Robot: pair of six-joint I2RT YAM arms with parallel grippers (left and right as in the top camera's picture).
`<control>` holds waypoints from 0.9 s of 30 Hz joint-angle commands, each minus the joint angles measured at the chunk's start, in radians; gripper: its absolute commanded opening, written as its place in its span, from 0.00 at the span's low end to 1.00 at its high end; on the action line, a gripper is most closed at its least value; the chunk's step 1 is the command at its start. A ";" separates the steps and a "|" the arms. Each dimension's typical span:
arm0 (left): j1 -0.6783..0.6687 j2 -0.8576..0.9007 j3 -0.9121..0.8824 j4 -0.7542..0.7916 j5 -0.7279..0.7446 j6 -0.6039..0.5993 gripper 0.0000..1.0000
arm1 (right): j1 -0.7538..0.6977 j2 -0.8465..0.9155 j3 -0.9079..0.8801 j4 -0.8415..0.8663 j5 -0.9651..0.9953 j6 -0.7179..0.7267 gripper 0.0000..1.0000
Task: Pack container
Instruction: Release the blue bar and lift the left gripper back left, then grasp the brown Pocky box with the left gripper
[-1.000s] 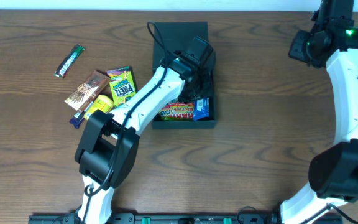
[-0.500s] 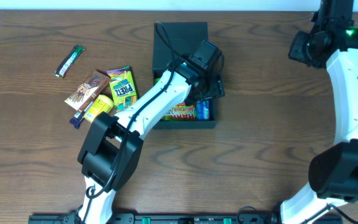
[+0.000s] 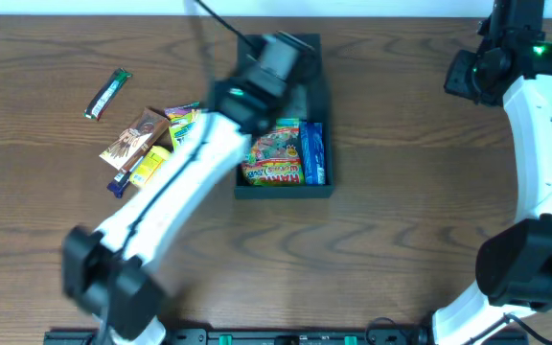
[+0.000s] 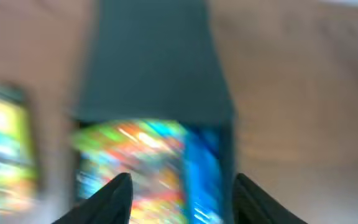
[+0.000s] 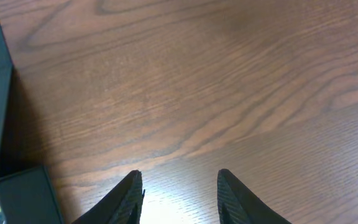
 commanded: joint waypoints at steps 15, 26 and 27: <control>0.671 0.108 0.016 0.145 0.100 0.654 0.80 | -0.006 0.001 0.003 -0.001 -0.082 -0.033 0.45; 0.695 0.155 0.016 0.077 0.210 0.790 0.81 | 0.013 0.001 0.003 0.016 -0.129 -0.030 0.49; 0.695 0.158 0.016 0.055 0.212 0.790 0.81 | 0.016 0.001 0.003 0.020 -0.129 -0.030 0.50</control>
